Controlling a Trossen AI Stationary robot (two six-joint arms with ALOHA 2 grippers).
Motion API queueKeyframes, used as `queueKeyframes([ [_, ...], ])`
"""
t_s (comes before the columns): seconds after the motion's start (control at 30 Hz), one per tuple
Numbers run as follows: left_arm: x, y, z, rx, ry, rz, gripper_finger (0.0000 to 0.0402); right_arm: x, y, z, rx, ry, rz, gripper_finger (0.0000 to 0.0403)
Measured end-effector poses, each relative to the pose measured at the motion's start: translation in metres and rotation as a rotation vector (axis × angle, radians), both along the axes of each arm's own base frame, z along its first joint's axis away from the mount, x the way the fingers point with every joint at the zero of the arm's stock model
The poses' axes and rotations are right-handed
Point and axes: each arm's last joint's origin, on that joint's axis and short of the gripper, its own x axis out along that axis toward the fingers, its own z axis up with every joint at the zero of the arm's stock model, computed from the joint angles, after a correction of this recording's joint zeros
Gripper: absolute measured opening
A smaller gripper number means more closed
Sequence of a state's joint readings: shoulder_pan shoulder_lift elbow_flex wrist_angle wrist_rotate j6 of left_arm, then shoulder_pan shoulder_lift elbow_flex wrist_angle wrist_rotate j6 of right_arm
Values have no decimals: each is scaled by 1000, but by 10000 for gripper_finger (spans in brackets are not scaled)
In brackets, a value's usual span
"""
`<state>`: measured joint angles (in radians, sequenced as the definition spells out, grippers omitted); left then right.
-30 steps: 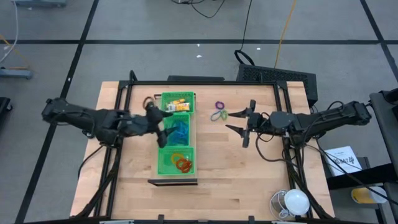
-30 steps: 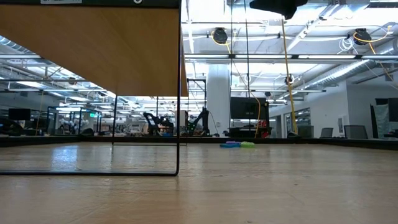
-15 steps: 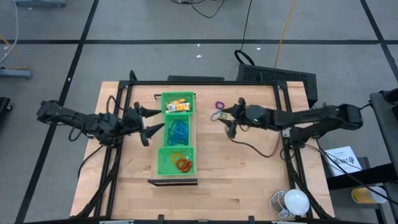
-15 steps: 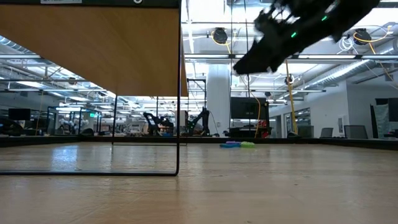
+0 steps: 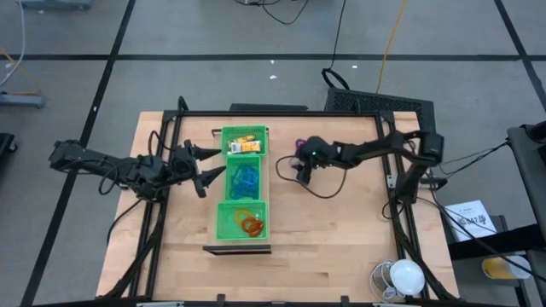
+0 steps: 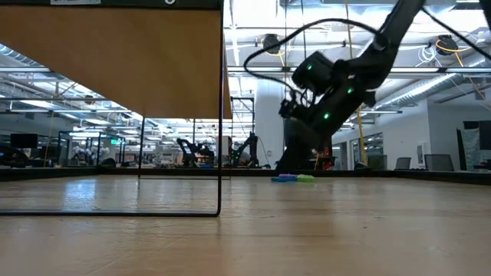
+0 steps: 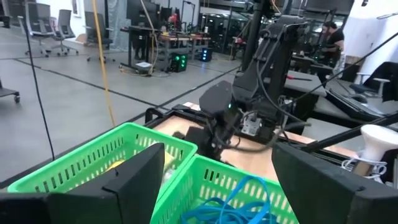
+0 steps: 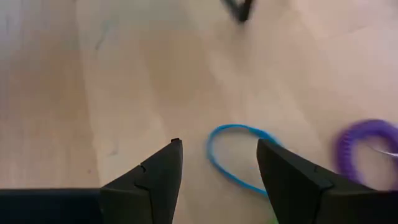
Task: Pick & Place Office Desk Supplies
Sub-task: Put the blue rubber band into the center green bin on the shelf
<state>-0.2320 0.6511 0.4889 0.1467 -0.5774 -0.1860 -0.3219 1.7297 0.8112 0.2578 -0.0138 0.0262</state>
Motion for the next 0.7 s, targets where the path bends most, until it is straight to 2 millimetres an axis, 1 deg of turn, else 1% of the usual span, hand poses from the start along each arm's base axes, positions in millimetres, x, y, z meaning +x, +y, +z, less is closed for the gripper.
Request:
queueKeyframes([
  [0.13, 1, 2, -1, -1, 5, 12, 308, 10, -1, -15, 17, 43, 26, 196],
  [0.2, 1, 3, -1, -7, 4, 18, 308, 13, -3, -19, 27, 56, 20, 196],
  [0.33, 1, 4, -2, -14, 10, 24, 308, 11, -2, -23, 48, 93, 6, 184],
  [0.47, 1, 4, -2, -14, 11, 26, 308, 9, -2, -25, 55, 119, -3, 142],
  [0.7, 1, 4, -2, -21, 10, 28, 308, 8, -2, -27, 56, 133, -9, 37],
])
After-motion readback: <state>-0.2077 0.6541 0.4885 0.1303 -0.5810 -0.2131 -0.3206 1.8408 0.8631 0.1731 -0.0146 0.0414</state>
